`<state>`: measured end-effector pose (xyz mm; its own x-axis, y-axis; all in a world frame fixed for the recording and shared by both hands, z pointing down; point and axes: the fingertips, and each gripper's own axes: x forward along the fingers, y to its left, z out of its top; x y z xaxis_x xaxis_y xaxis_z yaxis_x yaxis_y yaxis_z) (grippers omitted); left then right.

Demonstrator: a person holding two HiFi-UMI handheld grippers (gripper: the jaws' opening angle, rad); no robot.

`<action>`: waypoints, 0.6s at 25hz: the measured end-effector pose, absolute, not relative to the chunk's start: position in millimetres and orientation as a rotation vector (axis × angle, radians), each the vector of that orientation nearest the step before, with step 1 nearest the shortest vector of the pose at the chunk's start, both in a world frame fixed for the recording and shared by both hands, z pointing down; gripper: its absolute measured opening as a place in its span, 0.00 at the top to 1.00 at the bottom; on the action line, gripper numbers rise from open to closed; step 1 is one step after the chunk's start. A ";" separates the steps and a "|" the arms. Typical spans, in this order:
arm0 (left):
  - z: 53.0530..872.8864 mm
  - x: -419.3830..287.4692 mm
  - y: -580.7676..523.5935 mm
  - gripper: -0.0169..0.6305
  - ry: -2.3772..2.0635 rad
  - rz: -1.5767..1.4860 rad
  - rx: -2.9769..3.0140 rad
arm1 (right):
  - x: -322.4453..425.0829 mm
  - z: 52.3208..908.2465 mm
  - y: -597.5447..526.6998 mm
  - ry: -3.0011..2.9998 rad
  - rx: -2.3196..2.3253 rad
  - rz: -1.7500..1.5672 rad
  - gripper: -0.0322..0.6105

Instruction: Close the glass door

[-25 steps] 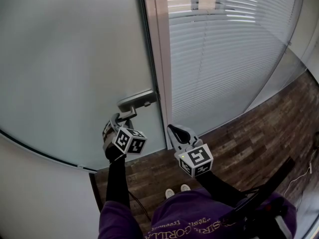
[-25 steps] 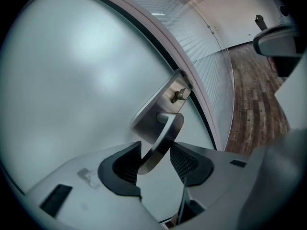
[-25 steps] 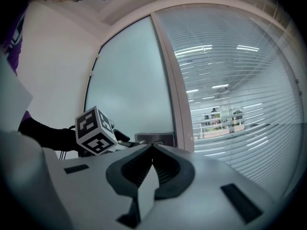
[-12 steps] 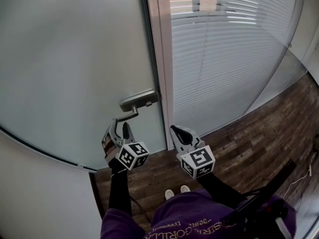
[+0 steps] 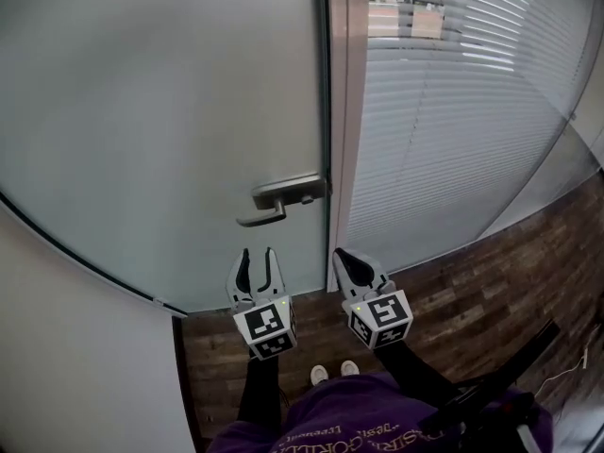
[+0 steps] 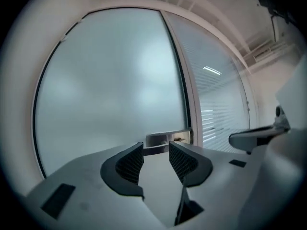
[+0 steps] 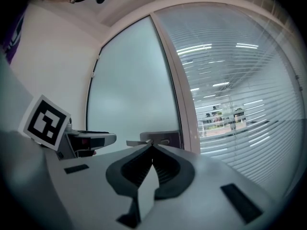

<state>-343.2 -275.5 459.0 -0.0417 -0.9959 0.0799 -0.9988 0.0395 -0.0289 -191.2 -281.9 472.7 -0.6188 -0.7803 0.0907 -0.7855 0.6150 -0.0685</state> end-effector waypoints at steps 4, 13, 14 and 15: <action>454.6 -337.3 -261.7 0.88 -2.236 -0.128 2.072 | -191.1 473.0 -282.8 -2.790 1.350 0.163 0.95; 477.4 -328.3 -246.0 0.97 -2.178 -0.045 2.055 | -193.3 478.9 -274.6 -2.783 1.337 0.193 0.95; 482.2 -328.8 -245.7 0.97 -2.175 -0.024 2.050 | -193.4 479.3 -274.4 -2.788 1.334 0.200 0.95; 485.0 -328.7 -245.2 0.97 -2.169 -0.013 2.047 | -193.0 479.9 -274.3 -2.786 1.332 0.202 0.95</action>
